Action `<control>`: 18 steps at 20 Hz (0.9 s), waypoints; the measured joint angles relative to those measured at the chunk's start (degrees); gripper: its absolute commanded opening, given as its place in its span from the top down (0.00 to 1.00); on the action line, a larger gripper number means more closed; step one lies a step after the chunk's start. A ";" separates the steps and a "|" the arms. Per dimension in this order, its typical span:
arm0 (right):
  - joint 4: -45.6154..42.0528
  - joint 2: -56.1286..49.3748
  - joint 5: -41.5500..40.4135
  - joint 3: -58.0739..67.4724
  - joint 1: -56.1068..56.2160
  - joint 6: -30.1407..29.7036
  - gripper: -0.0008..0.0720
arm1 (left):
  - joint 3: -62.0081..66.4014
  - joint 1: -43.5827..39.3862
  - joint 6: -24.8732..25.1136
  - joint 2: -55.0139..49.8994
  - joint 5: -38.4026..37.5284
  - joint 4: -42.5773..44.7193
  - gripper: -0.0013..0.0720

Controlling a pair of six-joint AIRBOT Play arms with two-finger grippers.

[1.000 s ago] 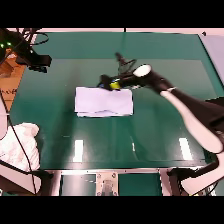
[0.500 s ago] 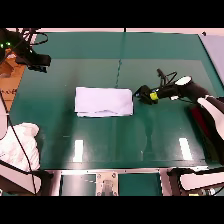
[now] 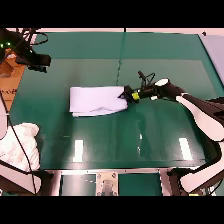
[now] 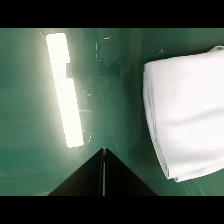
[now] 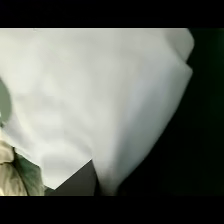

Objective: Fold the shirts.

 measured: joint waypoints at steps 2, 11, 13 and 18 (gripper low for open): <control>0.79 0.52 2.25 3.89 -0.52 0.04 0.97 | 0.00 0.00 0.00 -0.02 -0.24 0.00 0.95; -13.35 19.32 12.57 18.69 -23.80 10.73 0.97 | 0.00 0.00 0.04 -0.02 -0.44 0.00 0.95; -16.57 23.02 15.56 20.22 -33.09 12.33 0.97 | 0.00 0.00 0.04 -0.02 -0.44 0.00 0.95; -19.54 27.45 22.03 21.81 -55.41 13.81 0.97 | 0.00 -0.02 0.11 -0.02 -0.37 -0.92 0.95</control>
